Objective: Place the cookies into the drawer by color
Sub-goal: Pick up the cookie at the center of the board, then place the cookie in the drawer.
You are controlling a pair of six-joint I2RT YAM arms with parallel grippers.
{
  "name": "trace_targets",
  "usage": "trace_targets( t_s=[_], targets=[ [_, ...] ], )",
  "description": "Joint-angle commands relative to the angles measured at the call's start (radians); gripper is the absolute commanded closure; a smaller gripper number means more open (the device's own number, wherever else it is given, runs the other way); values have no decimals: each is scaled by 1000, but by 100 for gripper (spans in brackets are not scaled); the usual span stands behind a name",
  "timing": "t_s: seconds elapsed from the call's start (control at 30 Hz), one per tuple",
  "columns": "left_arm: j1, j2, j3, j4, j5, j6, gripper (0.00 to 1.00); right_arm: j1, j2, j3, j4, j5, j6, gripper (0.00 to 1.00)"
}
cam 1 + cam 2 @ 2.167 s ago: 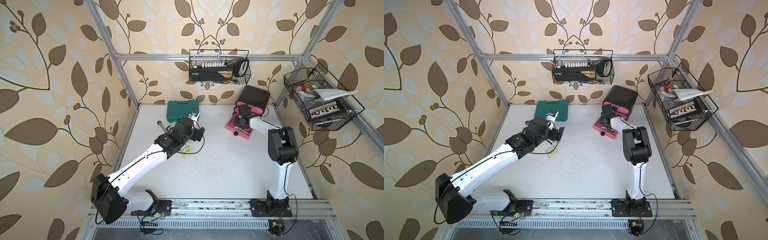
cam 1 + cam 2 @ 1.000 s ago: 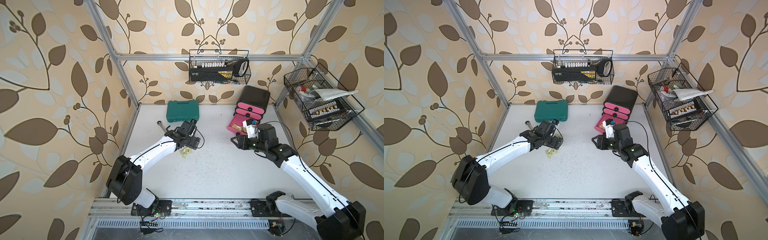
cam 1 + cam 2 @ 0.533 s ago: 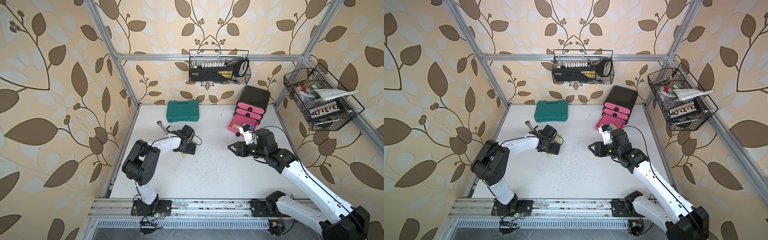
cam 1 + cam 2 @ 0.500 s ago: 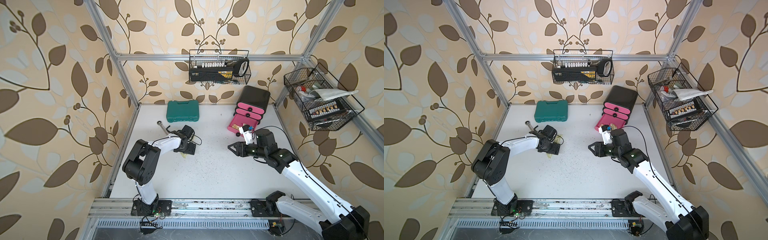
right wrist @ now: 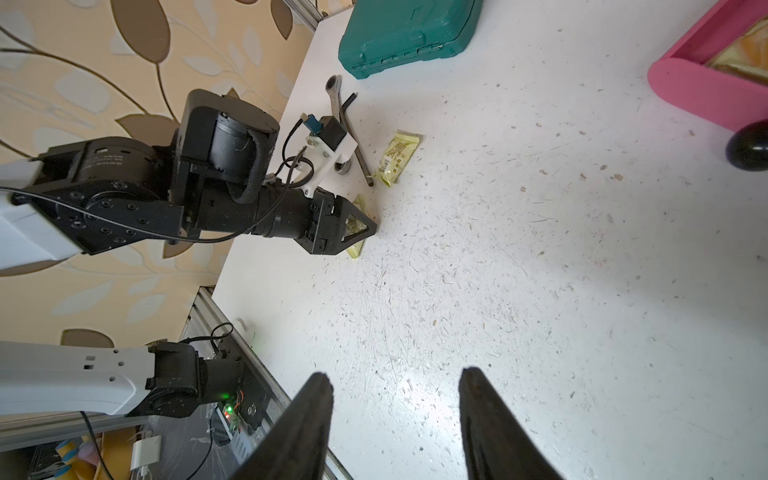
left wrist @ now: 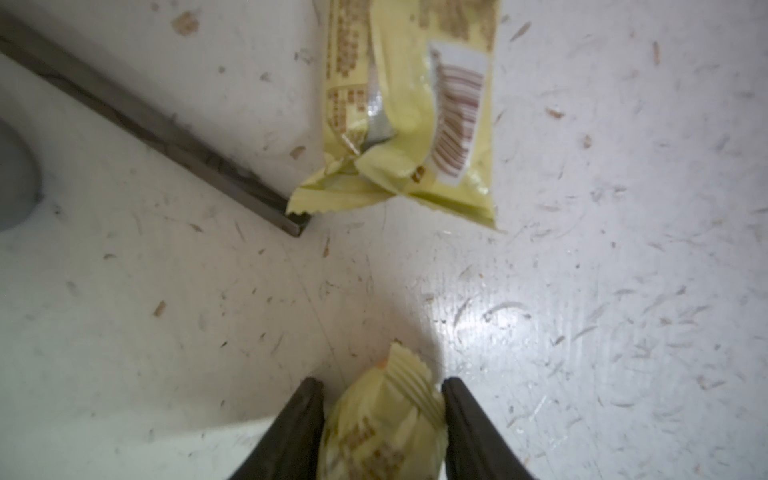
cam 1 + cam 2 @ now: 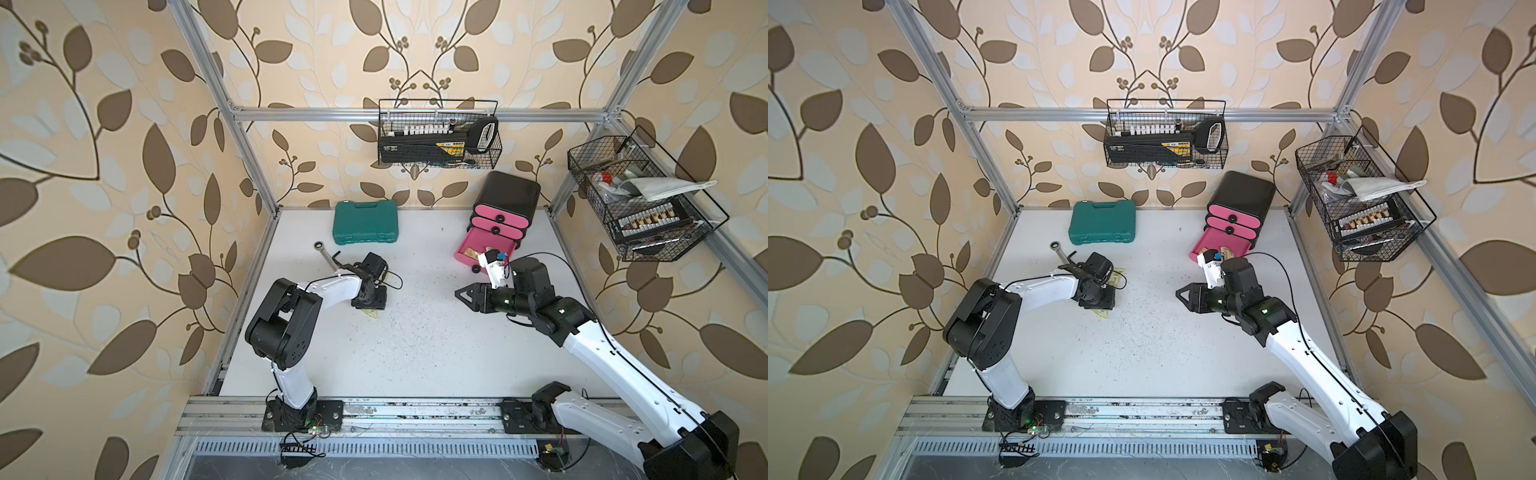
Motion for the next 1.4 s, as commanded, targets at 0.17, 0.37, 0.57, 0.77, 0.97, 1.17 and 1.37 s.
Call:
trace_targets(
  t_s=[0.17,0.37,0.57,0.77,0.97,1.17,1.37],
  targets=[
    [-4,-89,4,15,99,-35,66,3,-70,-22,-14,119,92,46],
    [-4,-180,0,21,152,-76,72,2,-130,-28,-89,445,236,45],
    [-15,-264,38,42,238,-117,76,2,-161,-20,-144,555,272,44],
    [-68,-264,173,76,300,-131,78,2,-210,-32,-156,598,289,44],
    [-132,-124,392,128,380,-138,78,2,-276,-15,-209,654,289,43],
    [-184,121,687,143,403,-119,78,2,-359,-10,-272,689,295,43],
    [-207,415,1033,134,405,-112,78,1,-442,-9,-353,704,301,43]
  ],
)
